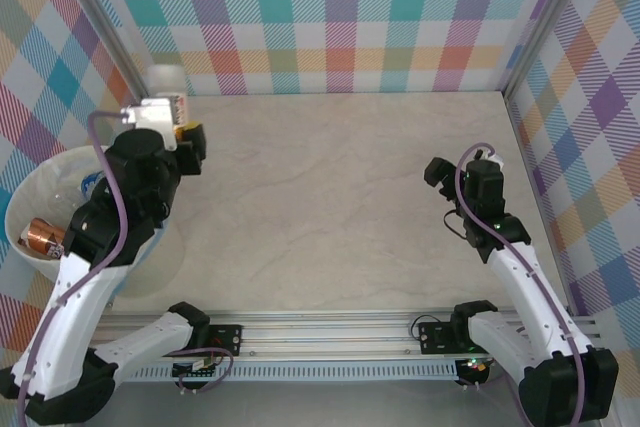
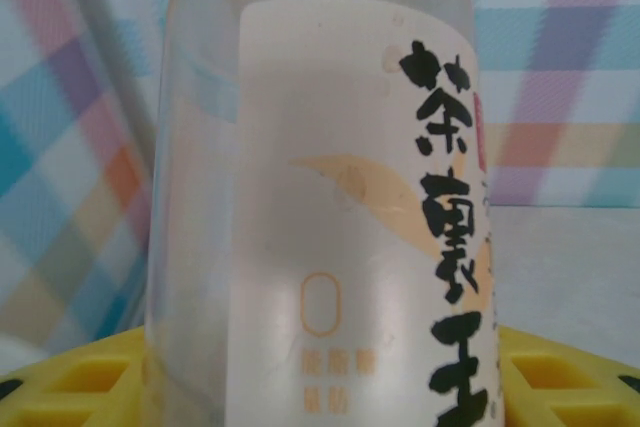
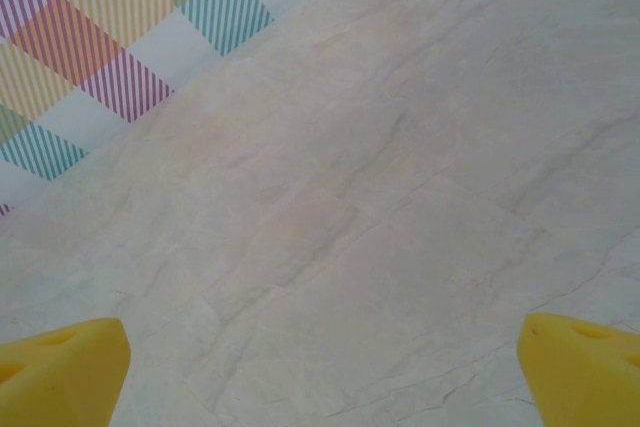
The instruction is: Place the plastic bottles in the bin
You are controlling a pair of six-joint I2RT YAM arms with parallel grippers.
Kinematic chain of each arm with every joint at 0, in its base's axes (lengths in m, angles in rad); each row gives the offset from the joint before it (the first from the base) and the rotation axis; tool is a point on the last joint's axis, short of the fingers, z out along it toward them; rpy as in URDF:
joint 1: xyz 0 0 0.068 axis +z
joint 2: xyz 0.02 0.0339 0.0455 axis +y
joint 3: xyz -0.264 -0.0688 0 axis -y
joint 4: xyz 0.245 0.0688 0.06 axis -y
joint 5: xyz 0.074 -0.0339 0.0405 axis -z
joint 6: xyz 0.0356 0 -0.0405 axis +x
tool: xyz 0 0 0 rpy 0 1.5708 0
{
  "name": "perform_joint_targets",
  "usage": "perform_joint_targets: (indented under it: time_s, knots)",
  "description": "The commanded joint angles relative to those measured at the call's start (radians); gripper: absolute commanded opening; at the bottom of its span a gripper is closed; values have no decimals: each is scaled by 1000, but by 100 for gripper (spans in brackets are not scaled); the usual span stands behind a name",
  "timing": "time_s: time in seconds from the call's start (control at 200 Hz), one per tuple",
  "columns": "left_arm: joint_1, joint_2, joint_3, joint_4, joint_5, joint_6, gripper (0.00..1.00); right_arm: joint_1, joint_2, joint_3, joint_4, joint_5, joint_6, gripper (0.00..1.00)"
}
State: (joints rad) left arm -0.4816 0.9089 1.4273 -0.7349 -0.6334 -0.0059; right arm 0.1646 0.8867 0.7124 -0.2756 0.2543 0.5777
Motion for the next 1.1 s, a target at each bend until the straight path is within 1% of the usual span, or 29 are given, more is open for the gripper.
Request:
perform_joint_targets:
  time_s: [0.0,0.075,0.14,0.21,0.245,0.28,0.335,0.4,0.47,0.555,0.57,0.615,0.665,0.69,0.735,0.78,0.825,0.855,0.895,0.94,0.97,1.0,1.04,1.06,1.1]
  knots:
    - [32,-84,-103,-140,-394,-62,41,3,-17,-19,-12,21,-30,100]
    - [68,-134,-152,-220,-484,-113,41,3,-10,-26,3,9,-23,100]
    - [106,-176,-188,-253,-519,-153,42,4,5,-22,19,-7,-21,100]
    - [158,-209,-230,-256,-532,-192,45,2,27,-5,25,-25,-23,100]
    - [186,-212,-241,-264,-518,-217,47,4,38,8,23,-34,-25,100]
    - [215,-205,-244,-281,-492,-247,52,4,48,20,20,-44,-30,100]
    - [261,-176,-242,-317,-463,-302,61,3,60,34,11,-53,-37,100]
    - [308,-144,-233,-353,-477,-365,74,3,63,41,3,-62,-44,100]
    - [360,-133,-234,-339,-482,-381,78,3,61,39,-3,-62,-52,100]
    - [432,-138,-237,-287,-436,-385,83,4,55,31,-11,-55,-65,100]
    - [440,-139,-236,-278,-400,-384,84,3,54,29,-12,-52,-67,100]
    - [463,-137,-230,-258,-344,-378,89,3,53,28,-18,-47,-77,100]
    - [464,-135,-223,-229,-275,-357,94,3,52,21,-20,-35,-91,100]
    - [465,-134,-220,-210,-206,-344,99,3,52,16,-16,-26,-100,100]
    - [461,-137,-229,-157,-67,-312,100,3,59,2,-2,2,-123,100]
    - [447,-143,-255,-82,82,-308,100,2,68,-14,11,45,-152,100]
    - [411,-149,-308,30,179,-306,100,3,82,-35,43,87,-201,100]
    - [369,-150,-345,108,202,-299,100,3,96,-55,81,108,-243,100]
    - [295,-139,-393,194,184,-270,100,-2,117,-80,141,115,-307,100]
    - [221,-115,-433,275,152,-212,100,-9,154,-101,199,102,-364,100]
    - [180,-96,-459,324,153,-172,100,-18,190,-110,239,74,-405,100]
    - [164,-79,-483,375,176,-138,100,-27,226,-115,270,45,-439,100]
    - [161,-60,-530,445,255,-107,100,-32,276,-114,301,42,-457,100]
    - [161,-53,-556,505,291,-91,100,-35,300,-115,321,40,-461,100]
    - [163,-31,-598,572,335,-68,100,-44,341,-124,371,17,-465,100]
